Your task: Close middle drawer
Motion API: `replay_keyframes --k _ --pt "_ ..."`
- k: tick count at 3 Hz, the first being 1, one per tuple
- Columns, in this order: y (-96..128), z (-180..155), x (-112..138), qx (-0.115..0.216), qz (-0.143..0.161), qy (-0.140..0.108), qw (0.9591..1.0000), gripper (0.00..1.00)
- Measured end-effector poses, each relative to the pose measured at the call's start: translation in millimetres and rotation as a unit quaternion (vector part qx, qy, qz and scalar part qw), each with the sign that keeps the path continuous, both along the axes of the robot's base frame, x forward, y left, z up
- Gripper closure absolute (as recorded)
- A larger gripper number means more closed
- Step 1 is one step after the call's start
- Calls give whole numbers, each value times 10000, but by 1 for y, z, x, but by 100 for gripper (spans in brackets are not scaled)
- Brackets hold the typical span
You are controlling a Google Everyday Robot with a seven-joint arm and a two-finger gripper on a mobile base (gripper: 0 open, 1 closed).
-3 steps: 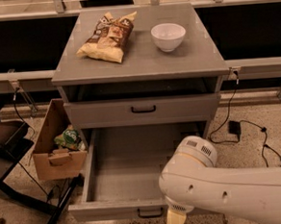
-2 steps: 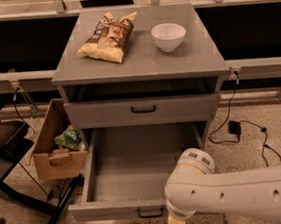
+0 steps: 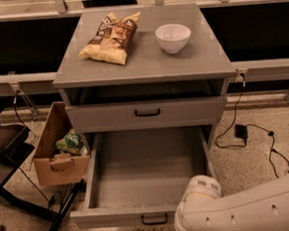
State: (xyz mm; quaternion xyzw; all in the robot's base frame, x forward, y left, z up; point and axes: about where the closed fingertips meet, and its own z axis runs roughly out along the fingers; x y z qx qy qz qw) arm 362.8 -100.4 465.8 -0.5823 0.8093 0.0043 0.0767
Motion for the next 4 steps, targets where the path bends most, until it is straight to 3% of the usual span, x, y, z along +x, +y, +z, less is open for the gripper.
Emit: replay_keyframes --k 1,2,4 --pt "4 -30 0 227 83 -38 9997 88" --pt "14 -60 17 412 245 -131 9988 100" --pt "25 -119 77 496 416 -343 9973 100"
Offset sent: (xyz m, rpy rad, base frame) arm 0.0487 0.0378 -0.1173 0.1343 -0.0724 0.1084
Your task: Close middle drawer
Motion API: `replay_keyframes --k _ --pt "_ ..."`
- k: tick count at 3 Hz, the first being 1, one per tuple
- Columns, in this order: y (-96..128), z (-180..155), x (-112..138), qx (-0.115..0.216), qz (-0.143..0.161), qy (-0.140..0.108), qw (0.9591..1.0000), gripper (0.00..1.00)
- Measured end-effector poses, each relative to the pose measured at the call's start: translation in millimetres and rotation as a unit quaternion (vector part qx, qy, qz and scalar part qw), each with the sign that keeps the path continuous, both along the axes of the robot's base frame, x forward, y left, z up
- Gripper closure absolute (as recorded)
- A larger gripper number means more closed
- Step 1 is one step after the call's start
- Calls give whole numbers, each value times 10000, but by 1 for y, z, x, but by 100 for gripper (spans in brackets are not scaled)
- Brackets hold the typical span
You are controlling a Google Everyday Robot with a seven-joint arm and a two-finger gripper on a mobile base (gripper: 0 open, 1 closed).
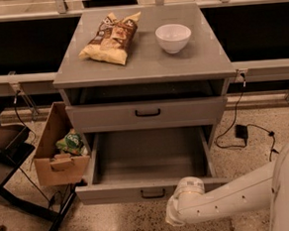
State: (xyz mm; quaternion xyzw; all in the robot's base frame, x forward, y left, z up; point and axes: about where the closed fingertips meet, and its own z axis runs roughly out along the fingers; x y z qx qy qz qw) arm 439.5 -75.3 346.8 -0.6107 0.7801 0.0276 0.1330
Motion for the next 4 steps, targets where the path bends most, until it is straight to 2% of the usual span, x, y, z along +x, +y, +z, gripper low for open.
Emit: replay_keyframes --k 1,2,3,4 --pt "0 0 0 0 0 0 10000 100" --pt "-1 -21 11 -1 -114 27 9999 100" --pt "-10 -67 29 72 -476 132 9988 100" --pt "-28 -104 56 164 -819 43 9965 100"
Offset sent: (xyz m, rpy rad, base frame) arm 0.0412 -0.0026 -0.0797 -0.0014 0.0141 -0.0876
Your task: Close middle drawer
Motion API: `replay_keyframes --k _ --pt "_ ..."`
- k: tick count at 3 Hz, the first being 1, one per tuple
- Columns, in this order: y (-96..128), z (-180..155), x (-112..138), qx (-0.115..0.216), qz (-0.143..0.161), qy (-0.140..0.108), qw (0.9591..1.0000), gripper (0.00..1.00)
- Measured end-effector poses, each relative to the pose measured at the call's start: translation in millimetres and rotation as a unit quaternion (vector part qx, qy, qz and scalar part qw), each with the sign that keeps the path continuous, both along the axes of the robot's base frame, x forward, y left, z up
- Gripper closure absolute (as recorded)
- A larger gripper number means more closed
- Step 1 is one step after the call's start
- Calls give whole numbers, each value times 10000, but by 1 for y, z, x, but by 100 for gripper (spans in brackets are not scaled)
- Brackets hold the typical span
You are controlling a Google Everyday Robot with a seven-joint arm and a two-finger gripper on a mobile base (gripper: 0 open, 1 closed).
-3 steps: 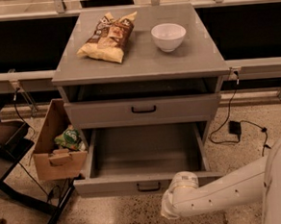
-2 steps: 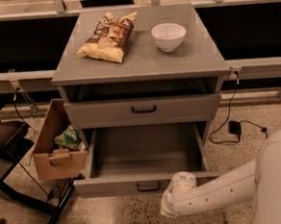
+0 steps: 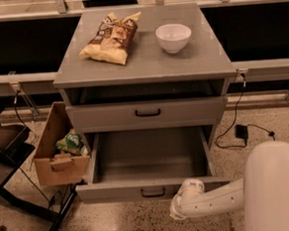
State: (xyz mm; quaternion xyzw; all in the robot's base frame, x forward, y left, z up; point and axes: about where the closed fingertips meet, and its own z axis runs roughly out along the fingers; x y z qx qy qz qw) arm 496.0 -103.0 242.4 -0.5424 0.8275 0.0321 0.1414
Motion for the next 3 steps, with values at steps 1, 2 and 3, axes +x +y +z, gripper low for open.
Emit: replay_keyframes --k 1,2,3 --pt "-4 -2 6 -20 -30 -48 10000 100" --pt "-14 0 29 -62 -102 -306 9995 100" --pt "-26 10 64 -160 -123 -719 9972 100"
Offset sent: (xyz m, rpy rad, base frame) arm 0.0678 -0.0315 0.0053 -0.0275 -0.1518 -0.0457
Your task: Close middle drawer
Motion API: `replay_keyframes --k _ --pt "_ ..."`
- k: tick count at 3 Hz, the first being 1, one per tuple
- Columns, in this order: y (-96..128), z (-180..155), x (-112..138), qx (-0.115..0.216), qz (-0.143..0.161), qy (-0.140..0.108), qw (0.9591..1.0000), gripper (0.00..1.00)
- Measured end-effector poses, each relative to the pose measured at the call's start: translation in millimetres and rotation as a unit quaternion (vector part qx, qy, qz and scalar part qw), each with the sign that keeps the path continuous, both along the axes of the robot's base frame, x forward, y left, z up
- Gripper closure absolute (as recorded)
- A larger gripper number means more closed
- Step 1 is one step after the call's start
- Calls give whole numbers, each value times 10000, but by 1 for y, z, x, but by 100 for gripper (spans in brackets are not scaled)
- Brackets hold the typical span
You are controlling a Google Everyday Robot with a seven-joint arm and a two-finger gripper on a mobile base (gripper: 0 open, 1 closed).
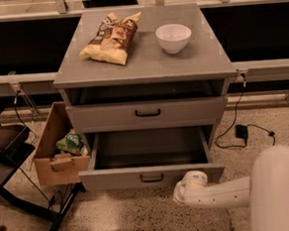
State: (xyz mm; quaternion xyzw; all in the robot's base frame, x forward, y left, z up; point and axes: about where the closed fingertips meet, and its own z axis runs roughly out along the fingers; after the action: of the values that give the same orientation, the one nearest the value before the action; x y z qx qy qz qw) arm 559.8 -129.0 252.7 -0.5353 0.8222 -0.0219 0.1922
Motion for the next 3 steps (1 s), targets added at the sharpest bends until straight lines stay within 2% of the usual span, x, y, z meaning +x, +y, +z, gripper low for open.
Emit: replay_keyframes --k 2,3 --pt "-7 15 38 -132 108 -359 9992 100" --pt "-12 29 81 -267 292 -523 9978 100"
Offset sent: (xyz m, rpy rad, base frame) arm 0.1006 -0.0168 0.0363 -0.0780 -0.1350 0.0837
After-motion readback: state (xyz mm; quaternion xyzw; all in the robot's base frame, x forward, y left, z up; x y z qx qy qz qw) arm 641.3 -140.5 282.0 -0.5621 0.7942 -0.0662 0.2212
